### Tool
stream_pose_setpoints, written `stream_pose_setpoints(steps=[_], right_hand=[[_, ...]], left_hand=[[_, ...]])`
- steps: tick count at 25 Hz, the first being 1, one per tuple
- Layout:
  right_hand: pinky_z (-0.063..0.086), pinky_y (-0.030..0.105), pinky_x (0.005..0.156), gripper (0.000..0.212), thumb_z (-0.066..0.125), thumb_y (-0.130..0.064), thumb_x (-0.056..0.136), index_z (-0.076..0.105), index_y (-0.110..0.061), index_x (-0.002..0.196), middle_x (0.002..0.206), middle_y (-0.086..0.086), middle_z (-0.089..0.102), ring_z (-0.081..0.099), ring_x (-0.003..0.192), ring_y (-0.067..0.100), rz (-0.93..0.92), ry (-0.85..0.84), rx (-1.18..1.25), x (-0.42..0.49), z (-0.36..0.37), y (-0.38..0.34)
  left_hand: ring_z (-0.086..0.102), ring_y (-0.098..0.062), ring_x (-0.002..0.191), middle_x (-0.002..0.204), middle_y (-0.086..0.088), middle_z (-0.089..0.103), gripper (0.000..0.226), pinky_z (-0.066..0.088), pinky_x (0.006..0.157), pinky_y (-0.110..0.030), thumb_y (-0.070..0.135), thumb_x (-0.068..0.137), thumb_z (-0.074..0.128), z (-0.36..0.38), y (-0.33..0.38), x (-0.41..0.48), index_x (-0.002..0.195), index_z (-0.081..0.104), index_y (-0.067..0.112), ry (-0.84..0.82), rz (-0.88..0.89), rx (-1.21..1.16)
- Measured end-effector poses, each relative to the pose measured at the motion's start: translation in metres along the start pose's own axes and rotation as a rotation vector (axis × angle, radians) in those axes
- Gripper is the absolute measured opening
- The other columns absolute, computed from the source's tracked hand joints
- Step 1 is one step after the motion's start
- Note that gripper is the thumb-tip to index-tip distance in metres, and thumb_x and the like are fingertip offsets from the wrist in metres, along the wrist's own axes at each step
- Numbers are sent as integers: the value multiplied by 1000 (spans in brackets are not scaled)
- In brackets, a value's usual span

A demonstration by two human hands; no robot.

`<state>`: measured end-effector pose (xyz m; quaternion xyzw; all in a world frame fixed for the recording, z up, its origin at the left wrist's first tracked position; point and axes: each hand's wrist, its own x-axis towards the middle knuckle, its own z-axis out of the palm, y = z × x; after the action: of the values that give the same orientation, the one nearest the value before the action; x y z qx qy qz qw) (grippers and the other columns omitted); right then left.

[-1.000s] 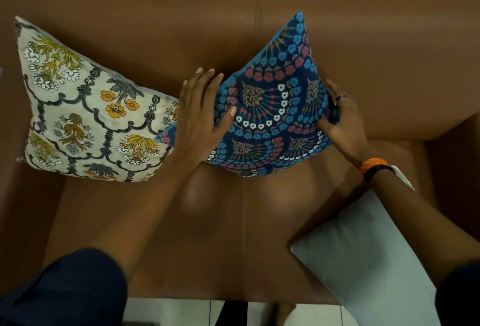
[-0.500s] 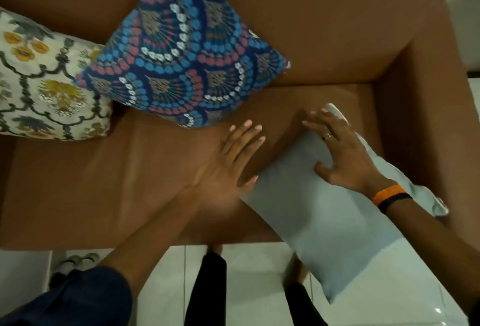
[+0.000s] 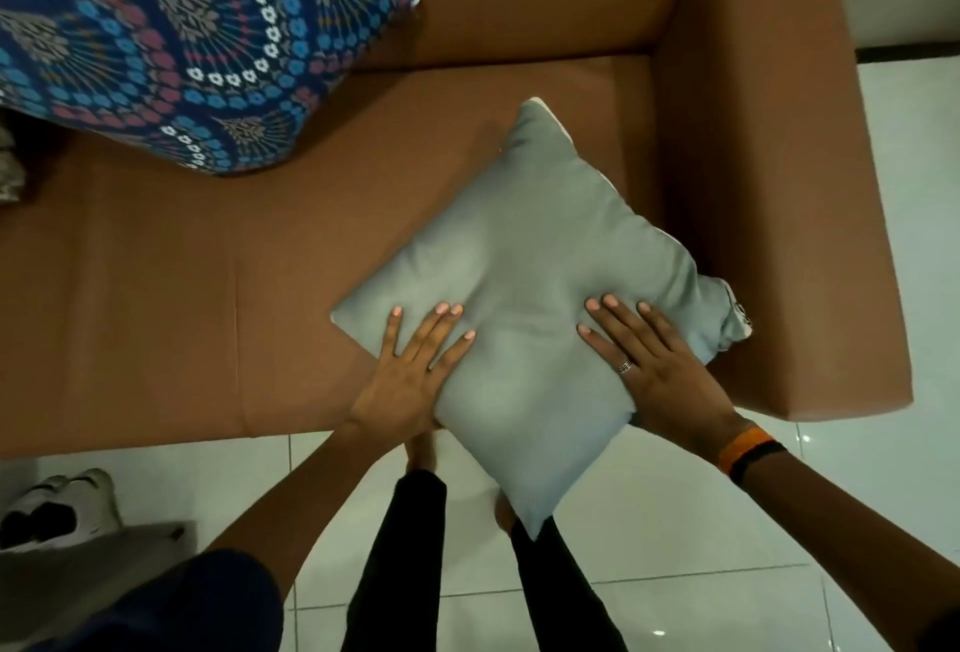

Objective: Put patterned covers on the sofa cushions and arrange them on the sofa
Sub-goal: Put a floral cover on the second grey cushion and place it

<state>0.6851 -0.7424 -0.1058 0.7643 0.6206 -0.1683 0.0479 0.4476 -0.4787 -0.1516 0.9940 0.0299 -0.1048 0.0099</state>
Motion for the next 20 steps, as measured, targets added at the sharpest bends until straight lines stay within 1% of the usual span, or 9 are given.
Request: stream_pose_setpoints(steps=[5,7,8,9,10,12,15,17,20], right_hand=[[38,57,119,85,84,-24,71,51,-12,149,156,12,52,49,145,30,50,129,161,19,-18,6],[40,53,118,78,82,-43,66,65,-12,136,137,9,70,66,128,29,92,169,263,15,-59,13],[40,47,118,73,72,-47,66,69,-13,131,128,8,75,71,119,30,136,191,315,17,-82,20],[40,41,116,69,65,-46,66,71,-14,127,121,8,78,74,113,32,197,230,346,27,-107,29],[42,39,114,67,64,-47,67,71,-15,126,117,9,79,74,109,35,229,229,368,35,-128,38],[47,41,106,67,63,-53,74,68,-13,128,117,15,78,73,108,40,270,257,441,58,-188,63],[40,38,101,69,60,-50,88,57,-7,141,135,22,66,63,121,38,374,332,657,90,-242,104],[40,38,103,56,61,-43,99,53,-12,145,136,13,64,58,122,26,437,373,835,119,-257,131],[46,42,94,35,45,-30,109,59,-6,131,123,16,68,62,113,34,547,472,799,166,-271,150]], left_hand=[[57,-21,137,145,-9,60,98,35,120,-54,60,61,80,-27,-10,17,143,55,13,-36,-92,-324],[58,-13,130,124,-6,69,74,37,120,-41,54,77,74,-80,-27,45,139,61,16,-206,-347,-514],[54,-14,133,121,-11,67,62,38,119,-40,50,86,71,-97,-52,53,140,61,19,-433,-631,-550],[49,-19,140,130,-13,61,63,36,119,-47,49,93,65,-114,-74,79,149,51,22,-552,-781,-708],[43,-25,145,145,-13,55,69,31,118,-57,50,96,59,-125,-85,103,152,45,13,-509,-897,-835],[44,-24,143,157,-6,47,65,32,118,-55,48,95,62,-166,-136,127,153,45,25,-356,-822,-732],[53,2,122,139,20,61,80,42,101,-13,65,77,75,-240,-171,143,147,45,42,23,-474,-890],[57,0,124,135,31,59,78,50,103,-25,77,81,64,-263,-183,158,147,41,45,87,-362,-928],[45,-20,146,160,7,45,77,38,119,-55,69,96,51,-255,-189,204,160,26,34,197,-387,-810]])
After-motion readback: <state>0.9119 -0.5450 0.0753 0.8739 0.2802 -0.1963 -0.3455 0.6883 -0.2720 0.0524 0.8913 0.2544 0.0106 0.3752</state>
